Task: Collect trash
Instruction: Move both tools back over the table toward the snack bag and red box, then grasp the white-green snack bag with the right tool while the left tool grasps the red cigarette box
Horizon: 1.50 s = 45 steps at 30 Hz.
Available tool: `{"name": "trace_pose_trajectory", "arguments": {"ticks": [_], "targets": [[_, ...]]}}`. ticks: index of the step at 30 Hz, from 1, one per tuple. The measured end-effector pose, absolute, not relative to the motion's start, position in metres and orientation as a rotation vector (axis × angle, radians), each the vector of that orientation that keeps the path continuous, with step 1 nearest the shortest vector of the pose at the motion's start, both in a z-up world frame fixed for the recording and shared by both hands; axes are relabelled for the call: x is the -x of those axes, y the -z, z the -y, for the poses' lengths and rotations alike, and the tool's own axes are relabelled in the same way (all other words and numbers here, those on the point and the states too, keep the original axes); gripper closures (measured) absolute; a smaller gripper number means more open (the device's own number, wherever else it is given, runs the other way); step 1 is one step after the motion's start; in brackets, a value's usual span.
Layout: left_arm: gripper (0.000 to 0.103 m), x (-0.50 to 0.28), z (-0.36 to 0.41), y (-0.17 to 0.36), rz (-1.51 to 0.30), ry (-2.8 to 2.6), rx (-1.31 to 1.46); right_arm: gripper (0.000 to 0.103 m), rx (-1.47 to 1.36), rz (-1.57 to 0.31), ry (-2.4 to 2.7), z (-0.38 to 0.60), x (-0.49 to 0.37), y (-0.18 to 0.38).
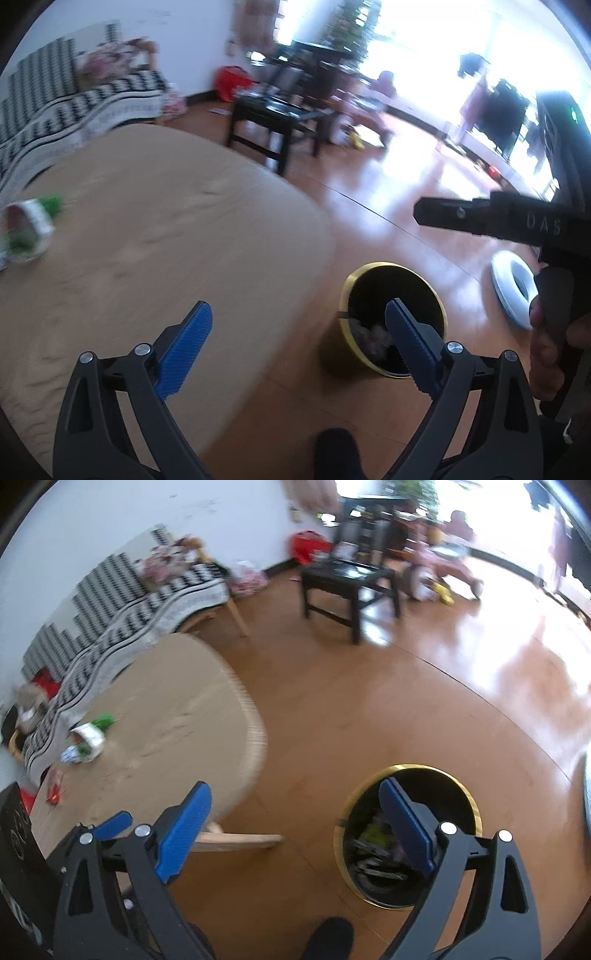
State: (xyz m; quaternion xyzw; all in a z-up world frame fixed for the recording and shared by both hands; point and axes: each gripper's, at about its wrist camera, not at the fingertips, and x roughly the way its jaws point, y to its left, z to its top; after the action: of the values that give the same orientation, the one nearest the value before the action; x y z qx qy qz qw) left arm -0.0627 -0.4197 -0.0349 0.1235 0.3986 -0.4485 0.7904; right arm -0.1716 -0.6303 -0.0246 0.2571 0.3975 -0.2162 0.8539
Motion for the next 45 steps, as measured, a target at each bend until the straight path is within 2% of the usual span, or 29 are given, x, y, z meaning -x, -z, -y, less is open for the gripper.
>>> {"name": "trace_pose_trajectory", "arguments": {"ticks": [10,15,23,29,40,45], "targets": [[0.010,-0.015,0.265,0.014,-0.825,0.676,-0.151,0.014,-0.432,-0.834,0.209,0.511,0.055,0.002],[0.009,-0.046,0.182,0.008,-0.795,0.523,-0.116,0.010,-0.392,-0.830,0.109,0.450,0.006,-0.003],[0.007,-0.102,0.094,0.019,-0.816,0.332,-0.036,0.009,-0.323,-0.844,0.032,0.382,-0.066,0.004],[0.007,-0.154,0.067,0.040,-0.850,0.249,0.008,0.009,-0.270,-0.851,0.066,0.367,-0.115,0.020],[0.007,-0.223,0.076,0.076,-0.915,0.199,0.017,0.009,-0.232,-0.901,0.116,0.377,-0.175,0.059],[0.007,-0.233,0.086,0.075,-0.908,0.214,0.024,0.009,-0.251,-0.920,0.116,0.384,-0.191,0.071]]}}
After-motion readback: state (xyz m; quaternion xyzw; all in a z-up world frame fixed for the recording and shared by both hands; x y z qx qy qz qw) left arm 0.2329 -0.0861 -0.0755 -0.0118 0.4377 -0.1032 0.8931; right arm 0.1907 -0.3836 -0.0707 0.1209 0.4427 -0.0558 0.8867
